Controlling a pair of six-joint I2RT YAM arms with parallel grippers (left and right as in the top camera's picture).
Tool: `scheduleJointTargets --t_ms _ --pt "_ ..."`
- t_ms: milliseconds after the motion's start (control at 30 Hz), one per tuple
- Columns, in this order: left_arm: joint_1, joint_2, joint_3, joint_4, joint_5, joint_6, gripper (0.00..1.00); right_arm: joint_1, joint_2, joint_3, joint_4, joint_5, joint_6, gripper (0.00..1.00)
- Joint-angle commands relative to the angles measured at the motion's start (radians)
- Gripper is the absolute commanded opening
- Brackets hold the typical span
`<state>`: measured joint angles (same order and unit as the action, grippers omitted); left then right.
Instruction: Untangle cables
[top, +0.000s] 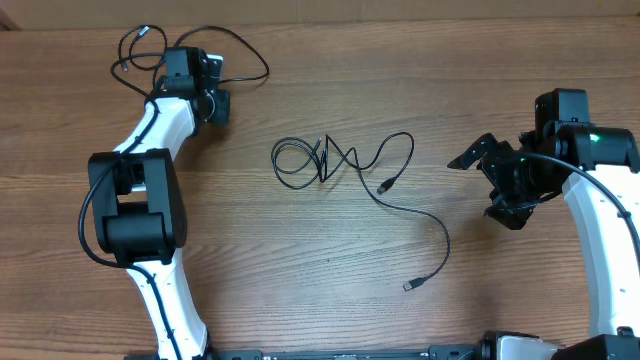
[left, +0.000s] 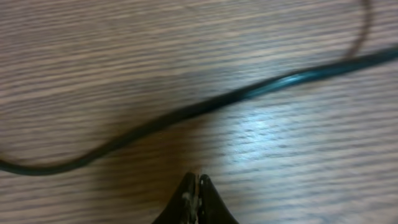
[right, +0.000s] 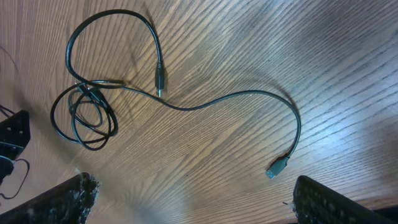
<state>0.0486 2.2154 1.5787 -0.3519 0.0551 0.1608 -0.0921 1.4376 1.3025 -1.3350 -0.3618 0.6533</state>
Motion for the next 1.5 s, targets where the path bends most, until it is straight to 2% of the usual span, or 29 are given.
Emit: scheduleJointTargets --t_ms 0,167,267,333,433,467,500,533,567,600,633,733,833,933,967,1067,1100,1200,1267,1433,1467 --pt "0.051 0.053 0.010 0.021 0.014 -0.009 0.05 -0.005 0.001 0.006 0.002 0.006 -0.008 1.00" --pt "0.113 0.103 0.010 0.036 0.076 -0.062 0.05 -0.005 0.001 0.006 0.002 0.006 -0.008 1.00" --pt "0.148 0.098 0.016 0.051 0.080 -0.157 0.12 -0.005 0.001 0.006 0.002 0.006 -0.008 1.00" --pt "0.179 0.077 0.060 0.049 0.185 -0.203 0.09 -0.005 0.001 0.006 0.002 0.006 -0.008 1.00" --pt "0.211 0.032 0.121 0.049 0.378 -0.296 0.12 -0.005 0.001 0.006 0.002 0.006 -0.008 1.00" --pt "0.224 0.010 0.152 0.049 0.466 -0.365 0.22 -0.005 0.001 0.006 0.002 0.006 -0.008 1.00" --pt "0.236 -0.017 0.182 0.050 0.593 -0.452 0.39 -0.005 0.001 0.006 0.002 0.006 -0.008 1.00" --pt "0.245 -0.041 0.201 0.051 0.721 -0.539 0.52 -0.005 0.001 0.006 0.002 0.006 -0.008 1.00" --pt "0.247 -0.055 0.208 0.051 0.802 -0.599 0.56 -0.005 0.001 0.006 0.002 0.006 -0.008 1.00" --pt "0.252 -0.079 0.209 0.050 0.921 -0.676 0.91 -0.005 0.001 0.006 0.002 0.006 -0.008 1.00" --pt "0.252 -0.096 0.209 0.050 1.052 -0.709 1.00 -0.005 0.001 0.006 0.002 0.006 -0.008 1.00" --pt "0.221 -0.103 0.208 0.027 1.346 -0.695 1.00 -0.005 0.001 0.006 0.005 0.006 -0.008 1.00" --pt "0.140 -0.103 0.208 -0.155 1.492 -0.495 1.00 -0.005 0.001 0.006 0.006 0.006 -0.008 1.00" --pt "0.032 -0.103 0.208 -0.415 1.462 -0.205 1.00 -0.005 0.001 0.006 0.006 0.006 -0.008 1.00" --pt "-0.003 -0.104 0.208 -0.489 1.363 -0.169 1.00 -0.005 0.001 0.006 0.006 0.006 -0.008 1.00" --pt "-0.078 -0.118 0.208 -0.639 0.952 -0.168 1.00 -0.005 0.001 0.006 0.006 0.006 -0.008 1.00" --pt "-0.125 -0.150 0.209 -0.718 0.733 -0.169 1.00 -0.005 0.001 0.006 0.006 0.006 -0.008 1.00" --pt "-0.170 -0.247 0.209 -0.775 0.479 -0.240 1.00 -0.005 0.001 0.006 0.006 0.006 -0.008 1.00" --pt "-0.201 -0.310 0.209 -0.801 0.367 -0.280 1.00 -0.005 0.001 0.006 0.006 0.006 -0.008 1.00" --pt "-0.312 -0.288 0.195 -0.801 0.306 -0.383 1.00 -0.005 0.001 0.006 0.006 0.006 -0.008 1.00" --pt "-0.335 -0.265 0.193 -0.787 0.288 -0.407 0.97 -0.005 0.001 0.006 0.006 0.006 -0.008 1.00"
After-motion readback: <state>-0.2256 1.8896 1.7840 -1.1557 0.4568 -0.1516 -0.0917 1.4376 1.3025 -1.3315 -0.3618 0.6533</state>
